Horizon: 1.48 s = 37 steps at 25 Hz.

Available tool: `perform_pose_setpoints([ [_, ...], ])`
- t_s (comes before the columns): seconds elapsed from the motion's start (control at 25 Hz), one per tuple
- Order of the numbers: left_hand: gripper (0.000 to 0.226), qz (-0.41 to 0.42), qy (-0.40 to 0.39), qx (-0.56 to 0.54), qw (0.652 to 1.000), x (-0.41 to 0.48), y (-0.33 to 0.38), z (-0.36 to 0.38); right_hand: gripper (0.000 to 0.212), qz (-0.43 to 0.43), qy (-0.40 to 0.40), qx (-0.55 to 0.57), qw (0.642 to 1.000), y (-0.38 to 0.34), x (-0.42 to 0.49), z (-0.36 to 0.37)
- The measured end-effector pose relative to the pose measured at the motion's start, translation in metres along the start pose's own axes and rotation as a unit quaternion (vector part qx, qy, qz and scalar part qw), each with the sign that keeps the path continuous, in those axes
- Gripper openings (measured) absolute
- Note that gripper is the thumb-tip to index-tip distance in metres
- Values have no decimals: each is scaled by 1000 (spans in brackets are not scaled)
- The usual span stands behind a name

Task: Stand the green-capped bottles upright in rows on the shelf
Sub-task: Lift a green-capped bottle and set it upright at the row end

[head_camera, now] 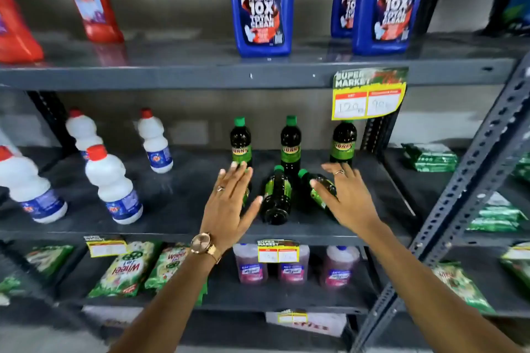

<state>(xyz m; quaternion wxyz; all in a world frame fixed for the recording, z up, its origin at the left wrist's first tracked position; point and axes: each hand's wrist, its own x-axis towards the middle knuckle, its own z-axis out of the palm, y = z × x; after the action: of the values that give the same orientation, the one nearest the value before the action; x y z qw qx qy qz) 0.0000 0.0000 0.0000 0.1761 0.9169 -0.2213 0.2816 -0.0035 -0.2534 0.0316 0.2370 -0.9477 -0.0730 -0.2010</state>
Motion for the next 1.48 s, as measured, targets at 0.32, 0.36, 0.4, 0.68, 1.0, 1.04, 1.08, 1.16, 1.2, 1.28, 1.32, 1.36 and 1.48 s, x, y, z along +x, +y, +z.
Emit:
perform_pose_setpoints([
  [0.32,40,-331,-34,-145,932,-17,-101,52,90,248,-209,-73,943,49,50,57],
  [0.36,42,-331,-71,-111,934,-21,-113,59,84,258,-211,-54,941,57,57,60],
  [0.4,48,-320,-119,-70,937,-25,-121,67,75,272,-218,-28,937,62,60,60],
  [0.68,74,-218,-198,72,953,-24,-133,82,48,293,-67,158,941,75,53,69],
  [1.0,63,-216,-184,94,954,-19,-140,81,86,271,175,303,897,81,40,80],
  [1.04,62,-223,-186,90,953,-18,-139,80,88,264,167,305,900,83,38,81],
  [1.08,61,-228,-186,86,952,-17,-140,80,86,258,151,305,904,87,35,84],
  [1.16,59,-228,-181,81,953,-18,-141,81,78,251,126,296,913,91,26,88],
  [1.2,57,-225,-176,80,955,-18,-141,81,75,249,128,289,916,91,22,89],
  [1.28,55,-221,-168,75,958,-19,-141,80,78,253,153,272,916,90,24,92],
  [1.32,54,-221,-166,72,958,-19,-141,80,82,258,169,264,914,89,28,94],
  [1.36,54,-222,-163,70,959,-19,-142,80,86,265,182,252,913,87,32,97],
  [1.48,55,-226,-159,65,959,-19,-143,80,78,268,157,280,909,87,32,100],
])
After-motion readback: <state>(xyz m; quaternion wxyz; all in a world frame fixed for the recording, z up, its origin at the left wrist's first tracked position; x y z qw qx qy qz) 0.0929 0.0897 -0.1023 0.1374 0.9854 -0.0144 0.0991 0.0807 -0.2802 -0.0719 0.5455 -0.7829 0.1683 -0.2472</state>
